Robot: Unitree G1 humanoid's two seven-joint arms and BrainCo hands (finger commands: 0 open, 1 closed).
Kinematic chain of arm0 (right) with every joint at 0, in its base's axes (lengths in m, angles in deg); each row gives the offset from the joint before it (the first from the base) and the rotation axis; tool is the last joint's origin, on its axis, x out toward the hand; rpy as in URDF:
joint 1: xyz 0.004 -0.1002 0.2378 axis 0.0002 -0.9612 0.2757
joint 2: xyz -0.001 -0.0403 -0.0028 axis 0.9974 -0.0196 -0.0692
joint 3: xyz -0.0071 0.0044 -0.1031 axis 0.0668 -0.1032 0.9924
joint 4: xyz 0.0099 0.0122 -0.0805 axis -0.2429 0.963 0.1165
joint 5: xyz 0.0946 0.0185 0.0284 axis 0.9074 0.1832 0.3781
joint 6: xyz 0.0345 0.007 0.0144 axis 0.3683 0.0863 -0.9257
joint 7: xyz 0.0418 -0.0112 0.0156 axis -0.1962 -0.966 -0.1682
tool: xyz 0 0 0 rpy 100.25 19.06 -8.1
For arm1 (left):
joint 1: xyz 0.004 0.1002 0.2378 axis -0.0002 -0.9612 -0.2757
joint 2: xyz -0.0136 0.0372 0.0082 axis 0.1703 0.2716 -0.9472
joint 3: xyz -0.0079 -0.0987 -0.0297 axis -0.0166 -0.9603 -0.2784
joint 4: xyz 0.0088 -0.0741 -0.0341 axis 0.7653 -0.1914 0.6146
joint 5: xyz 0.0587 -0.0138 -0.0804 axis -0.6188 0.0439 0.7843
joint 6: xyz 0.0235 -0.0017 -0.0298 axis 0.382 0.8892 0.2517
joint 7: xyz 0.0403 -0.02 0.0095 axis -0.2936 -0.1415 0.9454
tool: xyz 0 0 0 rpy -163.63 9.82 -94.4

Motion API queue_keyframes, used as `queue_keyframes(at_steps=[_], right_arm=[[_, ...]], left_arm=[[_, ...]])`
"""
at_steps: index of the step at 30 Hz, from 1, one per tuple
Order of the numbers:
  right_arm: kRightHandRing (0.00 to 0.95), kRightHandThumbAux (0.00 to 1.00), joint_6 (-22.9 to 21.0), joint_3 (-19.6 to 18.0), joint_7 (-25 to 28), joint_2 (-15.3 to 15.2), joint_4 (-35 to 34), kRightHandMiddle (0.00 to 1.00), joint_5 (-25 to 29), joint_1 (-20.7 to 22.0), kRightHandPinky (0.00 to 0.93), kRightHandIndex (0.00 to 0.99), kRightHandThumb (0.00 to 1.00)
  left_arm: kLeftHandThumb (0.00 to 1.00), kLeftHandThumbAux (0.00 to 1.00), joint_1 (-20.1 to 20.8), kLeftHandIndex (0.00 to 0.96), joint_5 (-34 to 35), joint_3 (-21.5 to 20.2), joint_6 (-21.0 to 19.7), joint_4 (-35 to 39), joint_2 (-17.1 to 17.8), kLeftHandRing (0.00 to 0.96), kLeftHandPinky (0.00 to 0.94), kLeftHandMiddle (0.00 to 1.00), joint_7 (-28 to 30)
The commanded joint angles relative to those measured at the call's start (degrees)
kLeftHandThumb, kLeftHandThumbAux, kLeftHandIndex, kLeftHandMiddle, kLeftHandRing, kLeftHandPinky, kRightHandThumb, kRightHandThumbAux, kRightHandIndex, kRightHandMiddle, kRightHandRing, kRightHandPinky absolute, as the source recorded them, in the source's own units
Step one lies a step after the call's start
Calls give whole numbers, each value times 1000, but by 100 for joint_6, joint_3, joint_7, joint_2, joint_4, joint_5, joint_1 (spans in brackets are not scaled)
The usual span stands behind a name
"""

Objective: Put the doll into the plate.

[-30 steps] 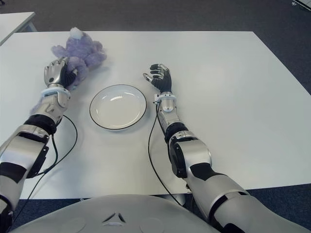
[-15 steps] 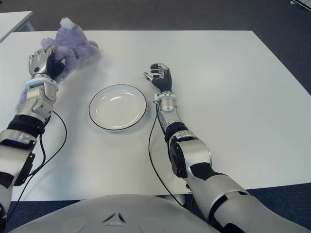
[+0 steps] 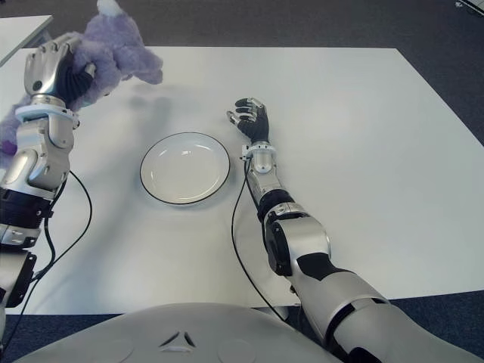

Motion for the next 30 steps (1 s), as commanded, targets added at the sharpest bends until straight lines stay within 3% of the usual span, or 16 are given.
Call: queue_keyframes(at_steps=[1,2,4,16,30], right_arm=[[345,893,-473,-67,29,67,744,358,-45,-1213,333,381,335],[345,776,-479,-68,26,67,746,359,-46,-1212,328,406,601],[346,741,-486,-68,22,70,747,360,-50,-1212,327,413,680],[351,737,-486,-14,-74,93,748,366,-114,-1205,325,414,687],[352,739,-493,-21,-83,107,749,364,-97,-1209,329,411,684]], left_arm=[[744,692,70,444,-367,-38,-249,685,15,832,795,828,480],[745,692,83,444,-386,-34,-274,753,-4,833,791,829,520],[745,692,106,444,-412,-38,-315,875,-34,834,790,829,605],[748,691,292,444,-500,-61,-69,1034,53,839,795,837,801],[748,692,243,444,-481,-53,74,1334,-83,835,776,837,978]])
